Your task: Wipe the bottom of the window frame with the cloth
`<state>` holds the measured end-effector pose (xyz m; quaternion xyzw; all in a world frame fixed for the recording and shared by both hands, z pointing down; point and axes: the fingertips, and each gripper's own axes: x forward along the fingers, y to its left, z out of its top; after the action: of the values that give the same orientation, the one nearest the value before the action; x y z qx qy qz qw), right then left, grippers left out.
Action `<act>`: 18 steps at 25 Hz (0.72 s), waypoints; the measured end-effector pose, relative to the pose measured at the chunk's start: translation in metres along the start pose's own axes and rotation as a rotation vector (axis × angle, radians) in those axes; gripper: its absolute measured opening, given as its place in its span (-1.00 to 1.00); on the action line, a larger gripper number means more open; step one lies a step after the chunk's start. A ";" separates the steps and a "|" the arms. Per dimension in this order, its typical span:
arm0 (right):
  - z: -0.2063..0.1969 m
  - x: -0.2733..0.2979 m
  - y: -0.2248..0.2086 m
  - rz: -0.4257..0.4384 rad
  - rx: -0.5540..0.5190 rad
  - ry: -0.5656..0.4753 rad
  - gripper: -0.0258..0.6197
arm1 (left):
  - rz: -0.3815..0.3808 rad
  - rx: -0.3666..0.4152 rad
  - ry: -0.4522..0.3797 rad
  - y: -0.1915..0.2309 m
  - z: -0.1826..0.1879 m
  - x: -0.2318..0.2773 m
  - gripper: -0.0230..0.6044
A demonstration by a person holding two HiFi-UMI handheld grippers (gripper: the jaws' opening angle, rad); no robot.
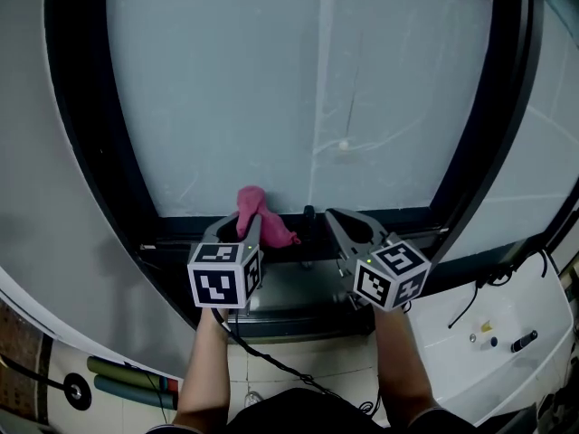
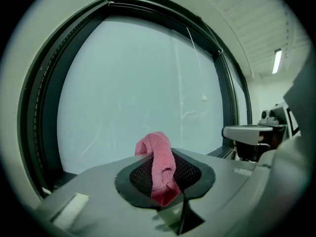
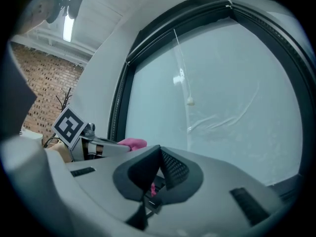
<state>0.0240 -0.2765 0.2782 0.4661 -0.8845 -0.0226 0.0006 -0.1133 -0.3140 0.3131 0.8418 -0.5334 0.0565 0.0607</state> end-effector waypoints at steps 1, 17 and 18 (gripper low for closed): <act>-0.002 -0.002 -0.003 -0.002 0.006 0.000 -0.92 | -0.014 -0.004 0.006 -0.006 -0.005 0.000 -0.67; -0.019 -0.010 -0.017 -0.013 0.045 0.006 -0.92 | -0.028 0.053 0.028 -0.025 -0.019 0.005 -0.67; -0.019 -0.010 -0.017 -0.014 0.045 0.007 -0.92 | -0.031 0.052 0.027 -0.025 -0.018 0.005 -0.67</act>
<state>0.0443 -0.2782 0.2969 0.4720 -0.8816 -0.0010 -0.0072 -0.0890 -0.3045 0.3308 0.8505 -0.5177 0.0806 0.0468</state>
